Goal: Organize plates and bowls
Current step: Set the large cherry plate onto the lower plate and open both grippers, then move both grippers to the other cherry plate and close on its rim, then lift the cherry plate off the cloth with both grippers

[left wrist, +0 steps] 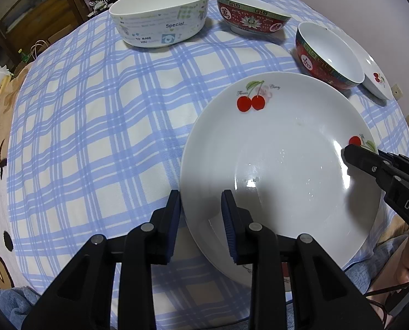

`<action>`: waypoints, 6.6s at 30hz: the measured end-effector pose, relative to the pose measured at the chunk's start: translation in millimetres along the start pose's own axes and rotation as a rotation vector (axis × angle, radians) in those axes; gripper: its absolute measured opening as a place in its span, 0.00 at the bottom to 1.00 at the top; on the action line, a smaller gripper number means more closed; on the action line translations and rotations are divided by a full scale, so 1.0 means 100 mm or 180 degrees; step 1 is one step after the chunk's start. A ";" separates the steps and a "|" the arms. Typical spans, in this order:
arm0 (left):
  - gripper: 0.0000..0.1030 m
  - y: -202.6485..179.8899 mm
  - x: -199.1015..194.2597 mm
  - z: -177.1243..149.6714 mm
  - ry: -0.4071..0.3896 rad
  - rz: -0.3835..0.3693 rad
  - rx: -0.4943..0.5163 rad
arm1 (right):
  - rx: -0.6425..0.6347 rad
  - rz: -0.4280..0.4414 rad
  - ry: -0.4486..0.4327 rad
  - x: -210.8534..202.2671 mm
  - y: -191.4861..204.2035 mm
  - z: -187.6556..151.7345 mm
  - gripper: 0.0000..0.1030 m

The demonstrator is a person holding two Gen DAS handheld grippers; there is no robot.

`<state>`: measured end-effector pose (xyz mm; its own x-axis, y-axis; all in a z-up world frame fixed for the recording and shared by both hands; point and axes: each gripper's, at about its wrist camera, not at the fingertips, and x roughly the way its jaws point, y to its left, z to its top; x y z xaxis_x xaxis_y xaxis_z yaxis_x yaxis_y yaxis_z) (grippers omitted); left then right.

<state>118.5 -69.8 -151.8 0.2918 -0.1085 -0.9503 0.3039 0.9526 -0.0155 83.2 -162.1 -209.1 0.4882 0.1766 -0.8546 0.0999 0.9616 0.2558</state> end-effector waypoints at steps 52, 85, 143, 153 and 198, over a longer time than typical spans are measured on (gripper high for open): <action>0.70 -0.01 -0.70 0.01 -0.0924 0.0010 -0.0013 | 0.0198 -0.0462 -0.0721 -0.67 -0.17 0.01 0.65; 0.94 -1.24 -1.06 1.66 -0.1453 -0.0336 0.0606 | 0.0563 -0.0877 -0.1491 -1.29 -1.35 1.02 0.89; 0.31 -2.44 0.74 2.32 -0.0143 -0.0601 0.0868 | 0.1442 -0.0745 -0.0556 0.07 -2.58 0.98 0.33; 0.18 -2.40 0.73 2.35 -0.0095 -0.0531 0.0774 | 0.1575 -0.0549 -0.0655 0.01 -2.66 0.94 0.19; 0.18 -1.42 -0.83 1.63 -0.0864 -0.0400 0.0492 | 0.0792 -0.0343 -0.1436 -1.08 -1.35 0.83 0.13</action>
<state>199.1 -242.7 -19.9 0.4678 -0.3140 -0.8262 0.4808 0.8748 -0.0603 88.9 -328.4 -114.3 0.7832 -0.0813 -0.6164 0.3462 0.8806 0.3237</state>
